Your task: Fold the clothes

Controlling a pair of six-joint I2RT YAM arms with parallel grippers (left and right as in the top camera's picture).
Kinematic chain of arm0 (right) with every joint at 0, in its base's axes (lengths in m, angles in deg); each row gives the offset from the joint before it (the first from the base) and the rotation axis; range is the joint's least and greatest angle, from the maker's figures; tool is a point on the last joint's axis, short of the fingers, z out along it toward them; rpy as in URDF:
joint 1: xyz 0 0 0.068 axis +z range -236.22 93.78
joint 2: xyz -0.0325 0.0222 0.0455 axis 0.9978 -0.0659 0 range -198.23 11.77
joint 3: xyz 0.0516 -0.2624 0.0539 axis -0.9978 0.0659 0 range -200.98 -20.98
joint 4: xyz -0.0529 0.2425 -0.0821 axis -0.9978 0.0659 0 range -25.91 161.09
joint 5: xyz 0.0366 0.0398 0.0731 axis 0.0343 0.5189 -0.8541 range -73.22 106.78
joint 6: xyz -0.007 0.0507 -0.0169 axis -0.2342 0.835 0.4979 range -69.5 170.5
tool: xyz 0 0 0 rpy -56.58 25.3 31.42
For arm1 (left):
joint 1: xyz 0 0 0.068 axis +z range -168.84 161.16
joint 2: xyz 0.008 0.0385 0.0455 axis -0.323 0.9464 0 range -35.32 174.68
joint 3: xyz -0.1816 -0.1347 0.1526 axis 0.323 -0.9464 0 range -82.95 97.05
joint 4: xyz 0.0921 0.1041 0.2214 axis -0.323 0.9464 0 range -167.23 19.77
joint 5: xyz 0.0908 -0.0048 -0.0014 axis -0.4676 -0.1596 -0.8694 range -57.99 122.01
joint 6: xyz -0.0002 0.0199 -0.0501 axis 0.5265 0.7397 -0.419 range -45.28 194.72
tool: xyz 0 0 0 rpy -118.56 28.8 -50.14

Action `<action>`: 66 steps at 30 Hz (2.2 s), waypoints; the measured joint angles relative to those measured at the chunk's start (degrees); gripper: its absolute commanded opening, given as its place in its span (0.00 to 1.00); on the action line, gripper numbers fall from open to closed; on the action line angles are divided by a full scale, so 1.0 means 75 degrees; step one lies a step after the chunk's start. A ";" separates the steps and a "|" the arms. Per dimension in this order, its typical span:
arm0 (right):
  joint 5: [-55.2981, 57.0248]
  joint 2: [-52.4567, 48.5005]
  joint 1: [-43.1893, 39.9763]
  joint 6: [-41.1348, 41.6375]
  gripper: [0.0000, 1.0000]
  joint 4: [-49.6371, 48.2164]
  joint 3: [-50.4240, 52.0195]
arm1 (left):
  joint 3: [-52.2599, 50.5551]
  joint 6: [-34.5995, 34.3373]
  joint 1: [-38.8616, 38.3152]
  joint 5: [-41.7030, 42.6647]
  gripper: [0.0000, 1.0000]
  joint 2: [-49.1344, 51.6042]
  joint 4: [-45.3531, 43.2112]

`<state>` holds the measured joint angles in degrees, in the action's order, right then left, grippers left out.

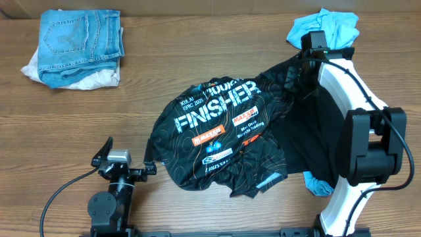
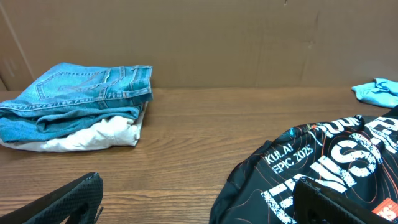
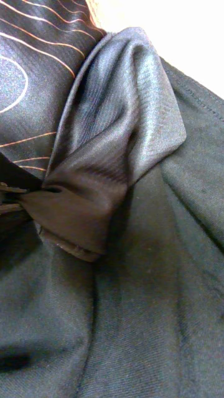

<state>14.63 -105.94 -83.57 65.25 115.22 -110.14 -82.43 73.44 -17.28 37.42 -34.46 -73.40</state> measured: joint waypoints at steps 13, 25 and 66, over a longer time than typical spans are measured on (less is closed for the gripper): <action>-0.0664 0.0772 0.0166 0.0006 0.04 0.0755 -0.0254 | 0.0000 0.0000 0.0000 0.0000 1.00 0.0000 0.0003; -0.3104 0.1644 0.1918 0.0006 0.04 0.0603 -0.0466 | 0.0000 0.0000 0.0000 0.0000 1.00 0.0000 0.0003; -0.2291 0.0099 0.0679 -0.0507 0.08 0.0233 0.0131 | 0.0000 0.0000 0.0000 0.0000 1.00 0.0000 0.0000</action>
<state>-2.55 -105.19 -78.47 61.44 116.97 -109.16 -82.43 73.44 -17.28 37.42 -34.46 -73.40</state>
